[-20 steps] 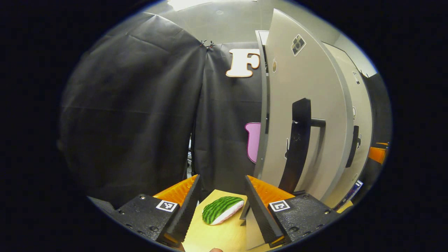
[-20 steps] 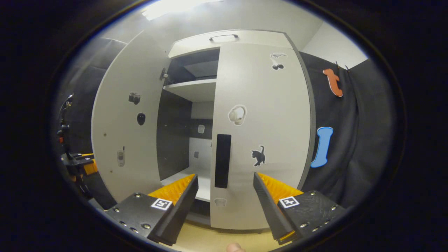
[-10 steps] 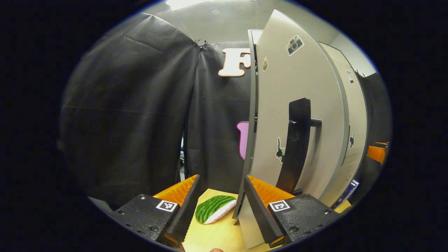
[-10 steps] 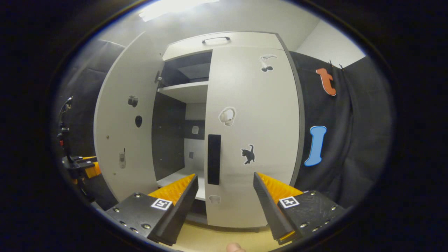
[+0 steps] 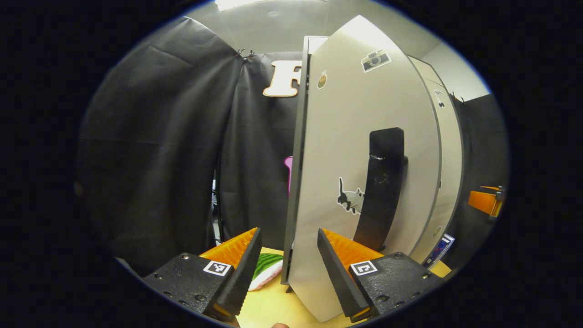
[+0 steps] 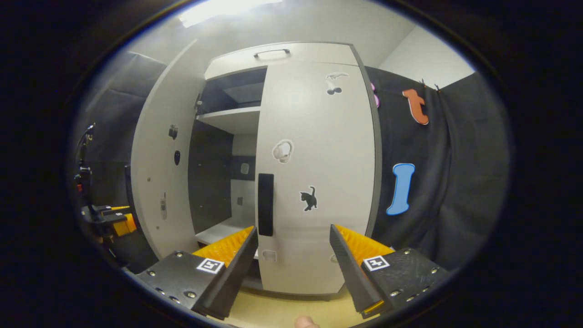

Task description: Grasp the bottle in the cabinet with the left hand and place it on the coaster, then close the right door with the right hand and the left door with the left hand.

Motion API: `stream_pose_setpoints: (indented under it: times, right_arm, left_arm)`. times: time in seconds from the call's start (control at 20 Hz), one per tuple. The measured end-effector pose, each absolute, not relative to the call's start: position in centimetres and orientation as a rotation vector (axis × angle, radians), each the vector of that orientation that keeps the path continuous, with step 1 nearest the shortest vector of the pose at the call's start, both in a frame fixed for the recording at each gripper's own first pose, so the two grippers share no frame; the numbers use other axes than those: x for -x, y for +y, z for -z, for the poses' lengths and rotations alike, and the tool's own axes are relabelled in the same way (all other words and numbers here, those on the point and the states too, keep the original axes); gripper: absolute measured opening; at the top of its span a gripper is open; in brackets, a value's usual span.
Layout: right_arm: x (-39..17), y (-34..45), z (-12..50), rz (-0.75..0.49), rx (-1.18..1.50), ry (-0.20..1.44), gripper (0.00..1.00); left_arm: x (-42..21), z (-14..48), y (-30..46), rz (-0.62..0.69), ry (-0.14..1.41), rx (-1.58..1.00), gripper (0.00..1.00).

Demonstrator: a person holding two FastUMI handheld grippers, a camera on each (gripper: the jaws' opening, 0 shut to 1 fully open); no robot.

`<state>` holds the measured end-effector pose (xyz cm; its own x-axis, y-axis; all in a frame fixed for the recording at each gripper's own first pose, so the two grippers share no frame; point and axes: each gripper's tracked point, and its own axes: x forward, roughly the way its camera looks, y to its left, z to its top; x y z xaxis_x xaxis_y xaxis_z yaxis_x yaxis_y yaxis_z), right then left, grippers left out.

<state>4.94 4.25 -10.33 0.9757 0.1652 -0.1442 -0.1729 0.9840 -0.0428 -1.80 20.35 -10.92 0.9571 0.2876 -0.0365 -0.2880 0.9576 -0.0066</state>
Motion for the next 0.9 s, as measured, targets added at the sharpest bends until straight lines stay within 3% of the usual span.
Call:
stream_pose_setpoints:
  times: [0.9]
  right_arm:
    - [-4.3,0.0,10.3,-0.083,0.060,0.146,0.95]
  left_arm:
    - [-3.6,11.0,9.3,-0.038,0.039,0.021,0.82]
